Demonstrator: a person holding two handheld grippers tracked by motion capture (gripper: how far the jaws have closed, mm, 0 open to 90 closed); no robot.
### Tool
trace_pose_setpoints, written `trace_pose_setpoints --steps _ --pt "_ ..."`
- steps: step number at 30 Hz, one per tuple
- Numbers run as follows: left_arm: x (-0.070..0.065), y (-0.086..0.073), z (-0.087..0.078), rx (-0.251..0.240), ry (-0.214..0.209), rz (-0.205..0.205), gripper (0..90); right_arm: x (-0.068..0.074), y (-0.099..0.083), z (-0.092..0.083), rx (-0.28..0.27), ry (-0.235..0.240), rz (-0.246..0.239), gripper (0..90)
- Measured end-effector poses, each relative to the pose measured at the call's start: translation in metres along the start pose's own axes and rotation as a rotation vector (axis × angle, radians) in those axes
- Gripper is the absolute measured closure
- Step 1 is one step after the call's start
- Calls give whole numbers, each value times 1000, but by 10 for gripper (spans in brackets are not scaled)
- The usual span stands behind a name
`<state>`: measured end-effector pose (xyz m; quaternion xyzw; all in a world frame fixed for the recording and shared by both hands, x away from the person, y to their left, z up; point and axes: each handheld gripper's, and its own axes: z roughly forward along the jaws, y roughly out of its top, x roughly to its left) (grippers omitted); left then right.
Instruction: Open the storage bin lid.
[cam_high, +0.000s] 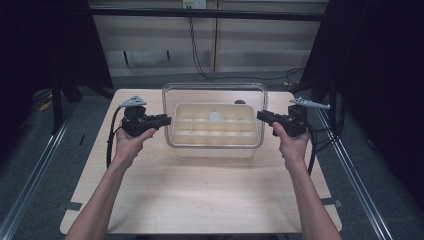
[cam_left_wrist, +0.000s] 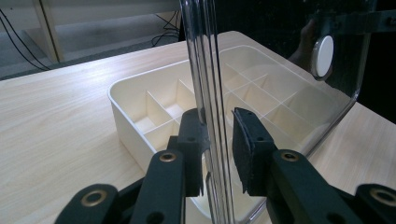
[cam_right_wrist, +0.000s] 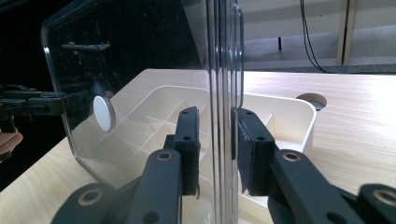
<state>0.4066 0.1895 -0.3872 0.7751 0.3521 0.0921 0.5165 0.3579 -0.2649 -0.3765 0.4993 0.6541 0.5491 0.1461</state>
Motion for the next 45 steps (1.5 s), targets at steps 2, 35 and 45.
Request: trace_pose_setpoints --steps 2,35,45 --pt "0 -1 -1 -3 -6 -3 740 1 -1 -1 -3 2 -2 723" --pt "-21 -25 -29 -6 -32 18 755 12 -27 -15 13 48 0 721" --pt "-30 -34 -35 37 -31 45 753 16 -35 -21 22 59 -6 721"
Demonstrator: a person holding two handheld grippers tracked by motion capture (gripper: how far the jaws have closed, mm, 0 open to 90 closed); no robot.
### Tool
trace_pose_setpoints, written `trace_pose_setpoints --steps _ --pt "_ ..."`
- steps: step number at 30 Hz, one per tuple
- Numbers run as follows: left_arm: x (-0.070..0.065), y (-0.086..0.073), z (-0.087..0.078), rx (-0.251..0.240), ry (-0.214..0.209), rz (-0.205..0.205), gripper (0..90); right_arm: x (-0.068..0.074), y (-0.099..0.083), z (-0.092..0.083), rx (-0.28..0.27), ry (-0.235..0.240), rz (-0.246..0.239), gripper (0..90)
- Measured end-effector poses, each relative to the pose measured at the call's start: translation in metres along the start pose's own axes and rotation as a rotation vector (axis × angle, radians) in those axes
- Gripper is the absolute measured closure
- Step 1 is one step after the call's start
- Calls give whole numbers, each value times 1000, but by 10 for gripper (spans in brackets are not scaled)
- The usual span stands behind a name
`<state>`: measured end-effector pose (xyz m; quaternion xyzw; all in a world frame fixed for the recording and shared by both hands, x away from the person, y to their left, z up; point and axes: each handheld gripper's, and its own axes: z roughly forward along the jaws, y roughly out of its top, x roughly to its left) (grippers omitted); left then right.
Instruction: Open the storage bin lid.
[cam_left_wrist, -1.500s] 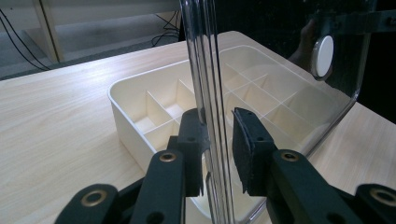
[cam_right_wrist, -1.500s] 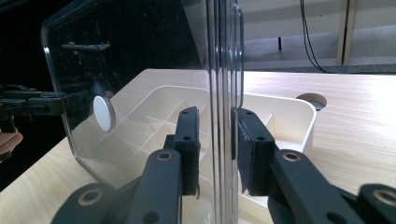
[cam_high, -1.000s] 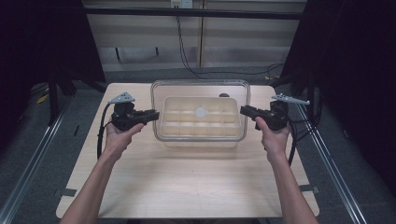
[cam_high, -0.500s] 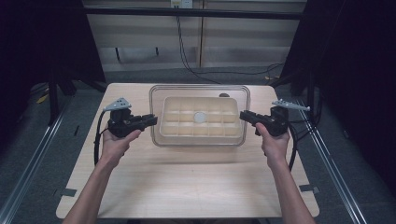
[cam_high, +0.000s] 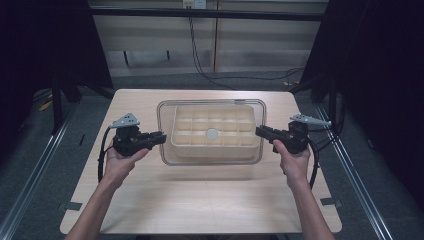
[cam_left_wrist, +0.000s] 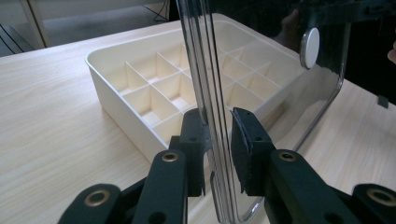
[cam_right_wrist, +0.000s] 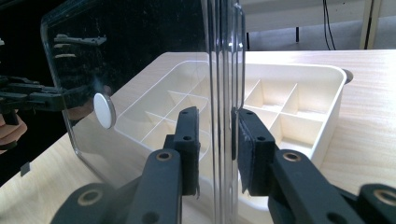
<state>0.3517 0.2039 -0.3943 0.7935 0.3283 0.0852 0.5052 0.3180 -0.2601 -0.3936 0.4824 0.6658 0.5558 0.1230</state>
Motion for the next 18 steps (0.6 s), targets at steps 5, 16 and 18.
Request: trace_pose_setpoints --steps 5,16,18 --pt "-2 -10 0 17 5 -10 753 5 -6 -2 15 -7 -13 720" --pt "-16 -19 -5 46 -9 10 753 9 -17 -14 30 2 -6 721" --pt "-18 -21 -6 50 -14 11 753 11 -19 -16 31 3 -1 721"
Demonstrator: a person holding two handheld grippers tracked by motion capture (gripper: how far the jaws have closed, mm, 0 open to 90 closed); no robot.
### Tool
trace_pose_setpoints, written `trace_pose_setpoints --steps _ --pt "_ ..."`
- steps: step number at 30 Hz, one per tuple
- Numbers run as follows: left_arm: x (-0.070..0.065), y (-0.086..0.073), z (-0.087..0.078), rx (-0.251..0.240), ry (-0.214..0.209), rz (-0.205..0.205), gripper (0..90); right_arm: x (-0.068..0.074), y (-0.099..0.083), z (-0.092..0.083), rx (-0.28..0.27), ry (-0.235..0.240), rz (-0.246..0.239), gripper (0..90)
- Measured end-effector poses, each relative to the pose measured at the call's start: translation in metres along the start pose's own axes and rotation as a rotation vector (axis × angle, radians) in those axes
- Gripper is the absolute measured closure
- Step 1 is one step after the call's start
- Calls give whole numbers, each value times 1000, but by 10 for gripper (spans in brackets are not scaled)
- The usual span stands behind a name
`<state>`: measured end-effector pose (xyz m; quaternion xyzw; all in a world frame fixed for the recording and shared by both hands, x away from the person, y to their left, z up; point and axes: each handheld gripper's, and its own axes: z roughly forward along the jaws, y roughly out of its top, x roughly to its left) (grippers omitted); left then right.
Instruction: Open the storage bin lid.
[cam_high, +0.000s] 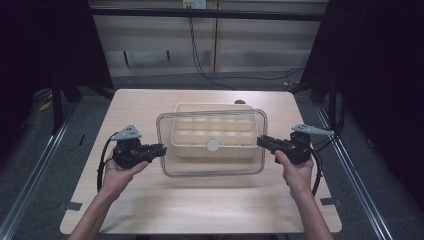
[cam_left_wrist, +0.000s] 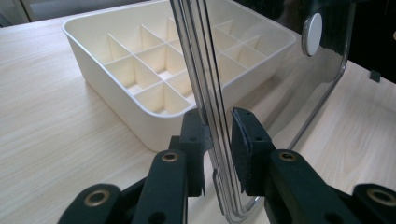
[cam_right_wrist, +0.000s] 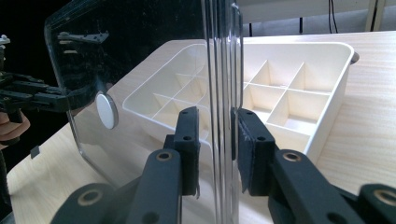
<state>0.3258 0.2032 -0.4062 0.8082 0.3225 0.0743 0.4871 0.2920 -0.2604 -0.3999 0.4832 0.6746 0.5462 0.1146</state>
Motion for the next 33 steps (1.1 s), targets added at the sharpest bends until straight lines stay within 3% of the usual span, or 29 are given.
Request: trace_pose_setpoints --steps 24,33 --pt "-20 -24 -11 68 -25 10 752 14 -33 -18 69 27 17 722" --pt "-29 -32 -16 88 -37 9 751 18 -49 -25 100 52 55 721"
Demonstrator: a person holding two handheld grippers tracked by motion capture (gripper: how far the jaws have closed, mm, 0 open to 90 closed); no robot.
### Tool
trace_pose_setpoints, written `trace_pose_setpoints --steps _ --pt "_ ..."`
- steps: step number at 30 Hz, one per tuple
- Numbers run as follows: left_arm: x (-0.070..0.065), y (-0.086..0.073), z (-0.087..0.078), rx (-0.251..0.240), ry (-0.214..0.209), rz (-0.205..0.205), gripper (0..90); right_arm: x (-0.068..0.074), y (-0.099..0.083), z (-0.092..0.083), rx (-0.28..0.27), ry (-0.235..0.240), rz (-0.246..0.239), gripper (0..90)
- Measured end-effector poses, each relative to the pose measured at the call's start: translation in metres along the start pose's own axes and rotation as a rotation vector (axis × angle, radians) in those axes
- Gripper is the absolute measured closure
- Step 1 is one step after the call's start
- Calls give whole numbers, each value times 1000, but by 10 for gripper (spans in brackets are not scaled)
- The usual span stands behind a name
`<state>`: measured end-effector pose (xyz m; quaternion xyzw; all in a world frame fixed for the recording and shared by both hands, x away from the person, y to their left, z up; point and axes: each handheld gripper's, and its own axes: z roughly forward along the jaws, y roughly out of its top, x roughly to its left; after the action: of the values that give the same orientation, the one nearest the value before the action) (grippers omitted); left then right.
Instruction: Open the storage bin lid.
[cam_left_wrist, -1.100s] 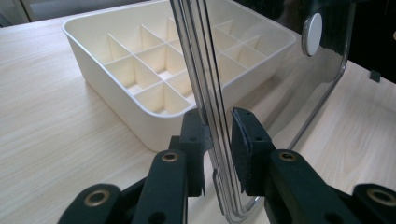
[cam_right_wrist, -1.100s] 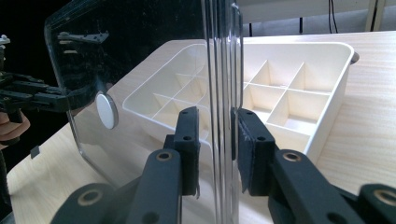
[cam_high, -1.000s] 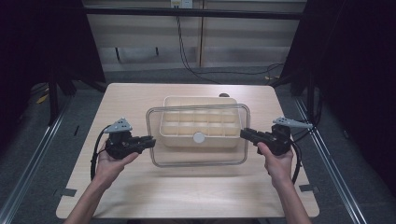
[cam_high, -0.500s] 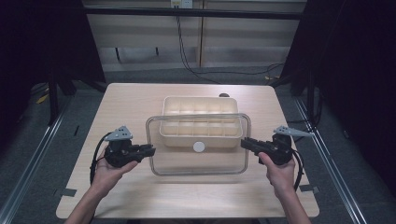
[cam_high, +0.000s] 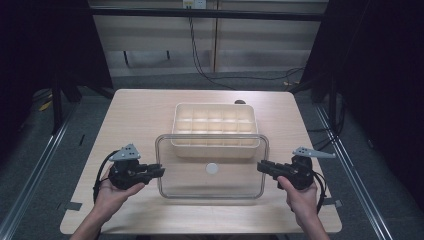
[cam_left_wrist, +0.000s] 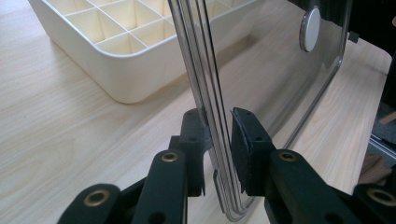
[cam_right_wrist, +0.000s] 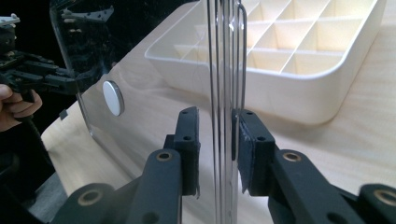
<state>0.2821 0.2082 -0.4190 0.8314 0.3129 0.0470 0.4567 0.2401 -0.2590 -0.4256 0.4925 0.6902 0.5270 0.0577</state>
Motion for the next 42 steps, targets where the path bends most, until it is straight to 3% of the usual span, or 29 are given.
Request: trace_pose_setpoints --steps 7,17,20,31,42 --pt "-6 -10 1 26 -12 -1 751 1 -15 -3 40 13 33 722" --pt "-14 -22 3 67 -31 -6 747 3 -30 -7 76 12 37 721" --pt "-16 -26 4 84 -33 21 720 3 -35 -5 92 15 43 724" --pt "-6 -29 16 77 -58 -7 680 -4 -36 5 101 -8 27 708" --pt "1 -31 22 79 -17 -40 625 -1 -32 19 153 -51 -3 661"
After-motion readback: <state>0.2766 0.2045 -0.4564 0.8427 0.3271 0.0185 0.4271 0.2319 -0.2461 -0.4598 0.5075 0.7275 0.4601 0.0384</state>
